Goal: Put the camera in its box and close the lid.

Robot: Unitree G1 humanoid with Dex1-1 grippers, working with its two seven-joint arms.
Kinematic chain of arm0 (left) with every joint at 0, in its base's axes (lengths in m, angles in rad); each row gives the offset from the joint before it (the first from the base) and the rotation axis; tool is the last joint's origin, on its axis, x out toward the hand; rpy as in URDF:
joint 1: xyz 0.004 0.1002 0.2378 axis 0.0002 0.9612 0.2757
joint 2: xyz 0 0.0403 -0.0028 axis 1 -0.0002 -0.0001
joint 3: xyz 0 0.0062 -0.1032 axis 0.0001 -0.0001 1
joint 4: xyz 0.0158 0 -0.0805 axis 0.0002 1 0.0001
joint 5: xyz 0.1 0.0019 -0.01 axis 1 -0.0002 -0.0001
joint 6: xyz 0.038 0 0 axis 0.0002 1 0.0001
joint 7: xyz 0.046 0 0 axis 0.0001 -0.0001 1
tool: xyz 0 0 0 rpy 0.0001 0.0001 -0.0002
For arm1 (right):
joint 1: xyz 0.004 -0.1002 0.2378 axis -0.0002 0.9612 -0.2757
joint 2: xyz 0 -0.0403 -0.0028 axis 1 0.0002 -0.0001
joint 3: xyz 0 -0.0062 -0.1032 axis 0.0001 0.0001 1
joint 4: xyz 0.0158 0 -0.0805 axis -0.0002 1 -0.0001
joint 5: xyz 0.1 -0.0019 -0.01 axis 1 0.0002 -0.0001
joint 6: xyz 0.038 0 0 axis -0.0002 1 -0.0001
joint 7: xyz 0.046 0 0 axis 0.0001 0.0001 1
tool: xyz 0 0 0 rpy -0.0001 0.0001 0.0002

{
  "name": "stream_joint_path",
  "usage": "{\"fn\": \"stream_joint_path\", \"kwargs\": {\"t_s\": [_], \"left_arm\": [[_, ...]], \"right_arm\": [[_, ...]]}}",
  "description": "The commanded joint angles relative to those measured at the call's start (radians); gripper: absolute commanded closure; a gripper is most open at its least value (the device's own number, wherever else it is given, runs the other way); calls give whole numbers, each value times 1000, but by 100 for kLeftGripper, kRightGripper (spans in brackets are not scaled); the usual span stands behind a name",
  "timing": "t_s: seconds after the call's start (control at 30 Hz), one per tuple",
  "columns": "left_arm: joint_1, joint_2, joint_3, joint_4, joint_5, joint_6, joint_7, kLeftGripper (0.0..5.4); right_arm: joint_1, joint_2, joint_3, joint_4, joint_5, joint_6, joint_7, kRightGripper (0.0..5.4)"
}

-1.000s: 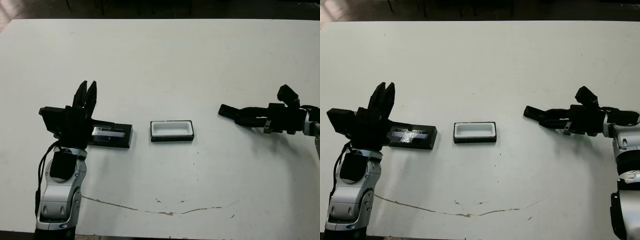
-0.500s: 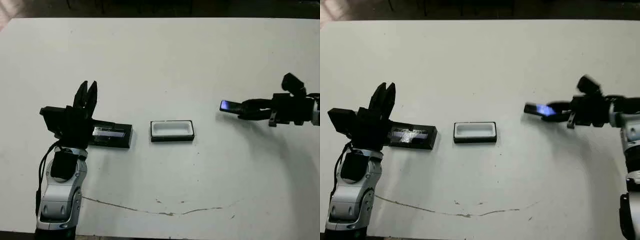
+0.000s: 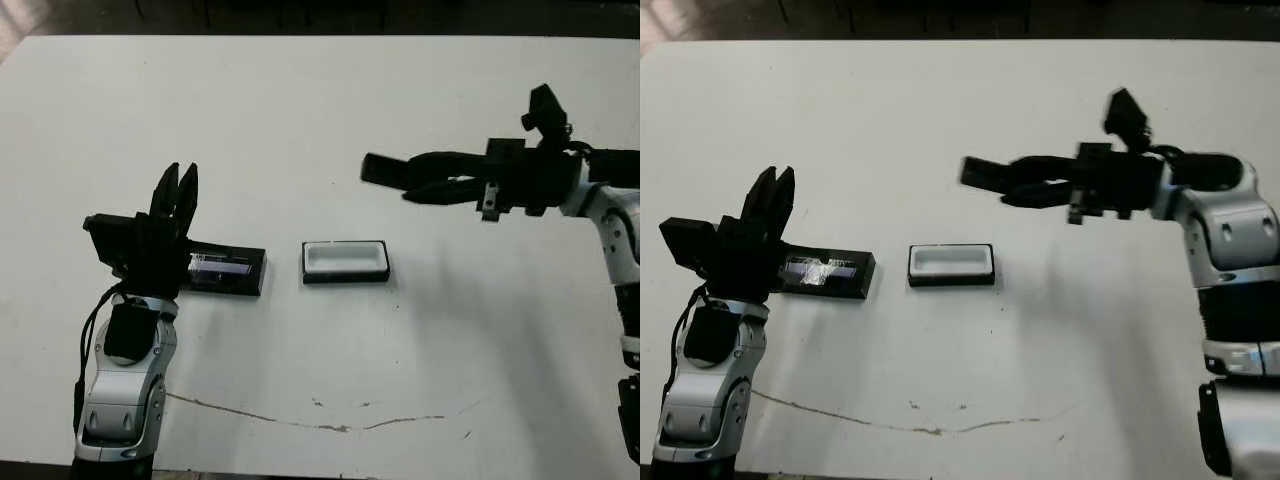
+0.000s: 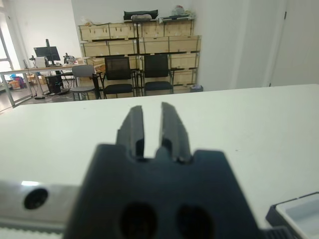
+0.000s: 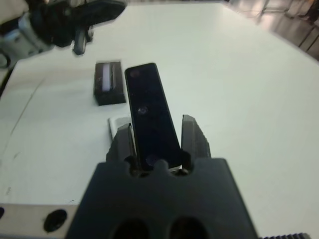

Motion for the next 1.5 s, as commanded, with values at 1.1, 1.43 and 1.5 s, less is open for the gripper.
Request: {"fn": "stream_joint_path", "kwargs": {"t_s": [1.1, 1.43, 1.5], "left_arm": [[10, -8, -22, 33, 16, -19, 6, 540], [11, -5, -18, 30, 19, -13, 11, 540], [12, -5, -17, 35, 17, -19, 8, 540]], "right_arm": [[-63, -2, 290, -62, -215, 77, -26, 519], [-59, 1, 304, -62, -238, 77, -26, 519], [-60, 1, 305, -61, -242, 85, -30, 519]]}}
